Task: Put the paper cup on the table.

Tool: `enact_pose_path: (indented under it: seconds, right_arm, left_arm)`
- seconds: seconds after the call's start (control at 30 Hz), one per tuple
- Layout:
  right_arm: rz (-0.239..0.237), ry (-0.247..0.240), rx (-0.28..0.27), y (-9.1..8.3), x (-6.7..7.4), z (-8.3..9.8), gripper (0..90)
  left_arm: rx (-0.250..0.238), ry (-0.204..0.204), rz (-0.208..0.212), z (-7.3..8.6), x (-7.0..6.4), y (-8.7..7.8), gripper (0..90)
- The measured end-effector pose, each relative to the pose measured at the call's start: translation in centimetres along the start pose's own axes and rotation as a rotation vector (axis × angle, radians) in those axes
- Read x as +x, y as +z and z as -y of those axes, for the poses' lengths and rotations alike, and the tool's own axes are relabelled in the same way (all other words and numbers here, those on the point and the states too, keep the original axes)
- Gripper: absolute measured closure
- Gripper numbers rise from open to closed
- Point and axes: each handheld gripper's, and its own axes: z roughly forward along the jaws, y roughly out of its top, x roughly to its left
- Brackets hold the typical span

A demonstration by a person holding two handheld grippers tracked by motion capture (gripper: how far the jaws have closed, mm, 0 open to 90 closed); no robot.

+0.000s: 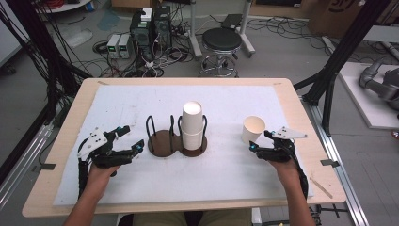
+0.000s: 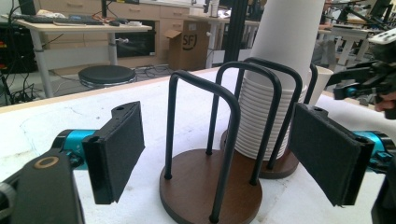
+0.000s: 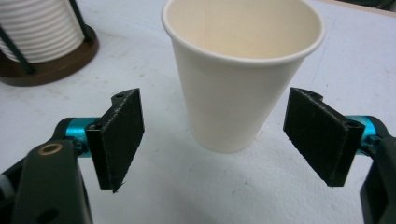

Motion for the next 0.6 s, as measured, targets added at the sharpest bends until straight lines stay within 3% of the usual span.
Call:
enact_pose_path:
  seconds: [0.3,0.6]
  right_arm:
    - [-0.025,-0.005,-0.041,-3.0,1.2,0.4,20.3]
    - [-0.024,-0.017,-0.064,-4.6,2.0,0.6,20.3]
  left_arm:
    - [-0.033,-0.035,-0.015,-0.3,0.2,-0.3,15.7]
    - [-0.047,-0.038,-0.016,-0.3,0.4,-0.3,15.7]
